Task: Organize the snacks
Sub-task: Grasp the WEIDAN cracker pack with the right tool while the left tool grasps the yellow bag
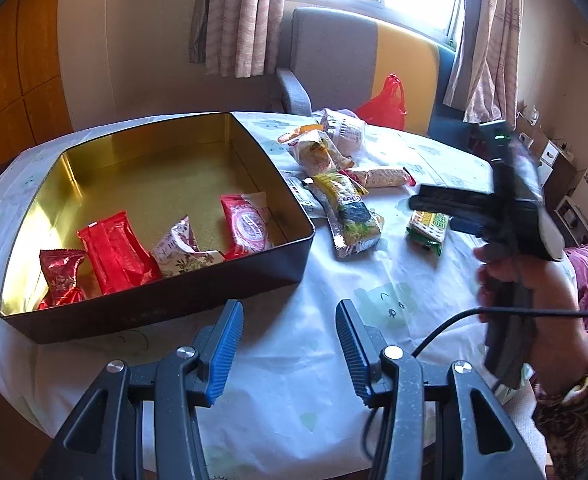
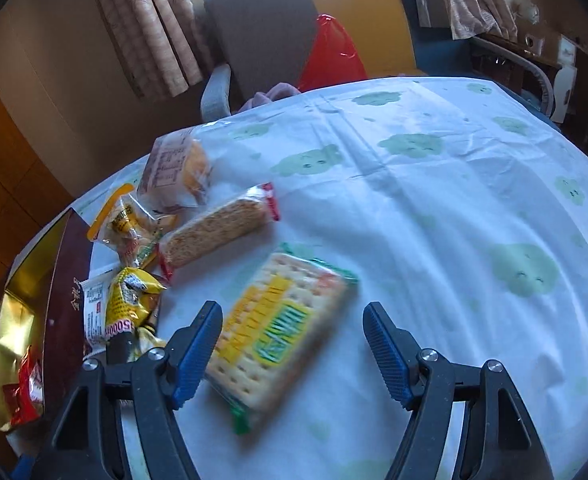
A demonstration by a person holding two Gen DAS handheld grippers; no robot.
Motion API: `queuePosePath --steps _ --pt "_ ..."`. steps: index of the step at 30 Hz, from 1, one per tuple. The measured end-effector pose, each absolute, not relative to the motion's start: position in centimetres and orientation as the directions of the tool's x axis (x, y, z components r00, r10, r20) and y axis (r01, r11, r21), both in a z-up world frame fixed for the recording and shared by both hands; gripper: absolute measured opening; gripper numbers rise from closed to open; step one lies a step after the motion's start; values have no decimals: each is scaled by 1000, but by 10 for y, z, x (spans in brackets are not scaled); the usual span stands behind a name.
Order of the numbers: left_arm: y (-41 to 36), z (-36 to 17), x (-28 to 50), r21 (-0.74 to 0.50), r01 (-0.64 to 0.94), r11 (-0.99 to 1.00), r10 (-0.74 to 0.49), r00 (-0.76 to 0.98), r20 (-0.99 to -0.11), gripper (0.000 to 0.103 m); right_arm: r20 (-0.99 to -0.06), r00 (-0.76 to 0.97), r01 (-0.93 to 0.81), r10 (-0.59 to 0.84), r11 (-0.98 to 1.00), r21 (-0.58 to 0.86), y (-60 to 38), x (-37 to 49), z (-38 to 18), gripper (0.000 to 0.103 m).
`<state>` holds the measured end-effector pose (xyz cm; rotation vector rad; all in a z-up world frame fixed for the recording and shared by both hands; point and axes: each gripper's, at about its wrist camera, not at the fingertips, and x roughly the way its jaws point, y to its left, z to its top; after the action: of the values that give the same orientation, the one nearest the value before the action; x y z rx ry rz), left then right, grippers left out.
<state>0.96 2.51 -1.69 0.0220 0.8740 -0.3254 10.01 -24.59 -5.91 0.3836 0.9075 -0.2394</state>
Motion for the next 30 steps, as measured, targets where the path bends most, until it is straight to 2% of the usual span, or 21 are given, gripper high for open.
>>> queuePosePath --steps 3,6,8,10,19,30 --pt "23 -14 11 -106 297 949 -271 596 -756 49 -830 553 342 -78 929 140 -232 115 -70 72" --pt "16 -11 13 -106 311 945 -281 597 -751 49 -815 568 293 -114 954 71 -229 109 -71 61" --pt "9 -9 17 -111 330 938 -296 588 -753 49 -806 585 260 -96 963 74 -236 101 -70 51" --pt "-3 -5 21 -109 352 930 -310 587 -748 49 -800 589 245 -113 969 43 -247 92 -69 47" --pt "-73 -3 58 -115 442 890 -364 536 -761 49 -762 622 283 -181 959 3 -309 55 -69 47" --pt "-127 -45 130 67 384 921 -157 525 -836 49 -721 676 325 -150 940 109 -327 43 -73 47"
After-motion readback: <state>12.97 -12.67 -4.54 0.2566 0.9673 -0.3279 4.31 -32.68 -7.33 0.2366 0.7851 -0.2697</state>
